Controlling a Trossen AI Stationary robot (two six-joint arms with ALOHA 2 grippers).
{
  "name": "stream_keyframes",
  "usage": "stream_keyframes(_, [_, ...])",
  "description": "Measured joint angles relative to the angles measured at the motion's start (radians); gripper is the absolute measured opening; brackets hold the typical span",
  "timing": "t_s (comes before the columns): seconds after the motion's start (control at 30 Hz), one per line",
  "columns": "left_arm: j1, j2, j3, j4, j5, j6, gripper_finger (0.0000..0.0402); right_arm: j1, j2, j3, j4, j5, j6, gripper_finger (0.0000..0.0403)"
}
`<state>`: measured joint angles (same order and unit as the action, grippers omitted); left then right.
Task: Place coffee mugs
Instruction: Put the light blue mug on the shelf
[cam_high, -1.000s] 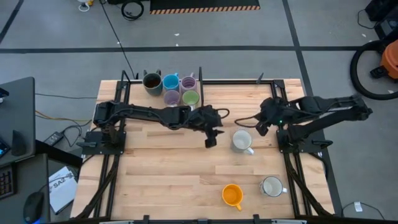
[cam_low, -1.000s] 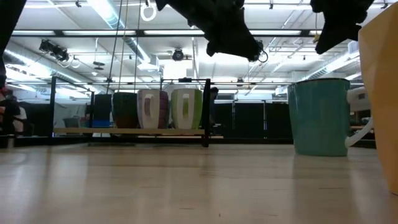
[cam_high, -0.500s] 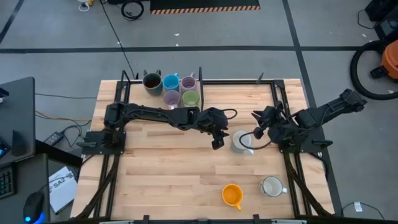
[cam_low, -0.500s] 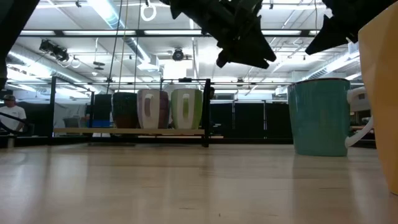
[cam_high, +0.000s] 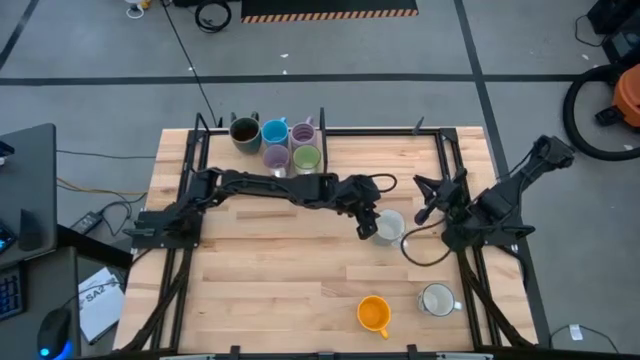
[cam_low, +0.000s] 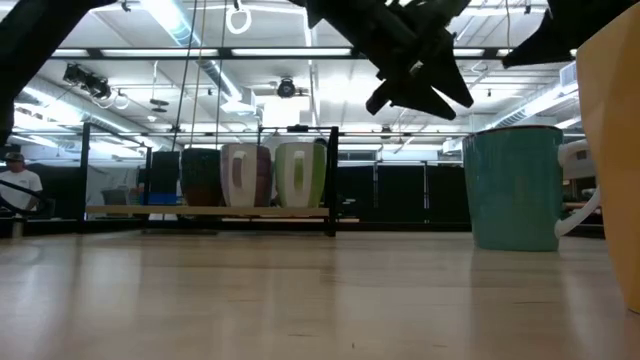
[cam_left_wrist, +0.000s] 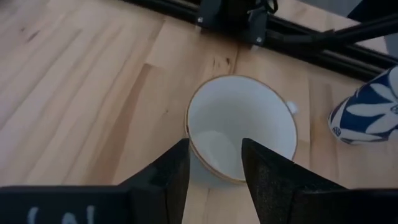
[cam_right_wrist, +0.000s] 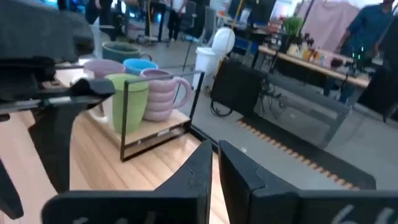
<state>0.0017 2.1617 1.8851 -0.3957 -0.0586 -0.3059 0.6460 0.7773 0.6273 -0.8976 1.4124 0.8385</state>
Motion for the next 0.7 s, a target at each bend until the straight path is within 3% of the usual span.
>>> stream_keyframes(0.33, [0.026,0.063,0.000,0.066,0.033,-0.076,0.0184,0.057,0.001,-0.064,0.018,0.025,-0.005,0.0019])
stream_keyframes(0.7, [0.007,0.067,-0.001,0.084,-0.002,-0.102,0.0188,0.059,0.001,-0.058,0.067,0.029,-0.079,0.0012])
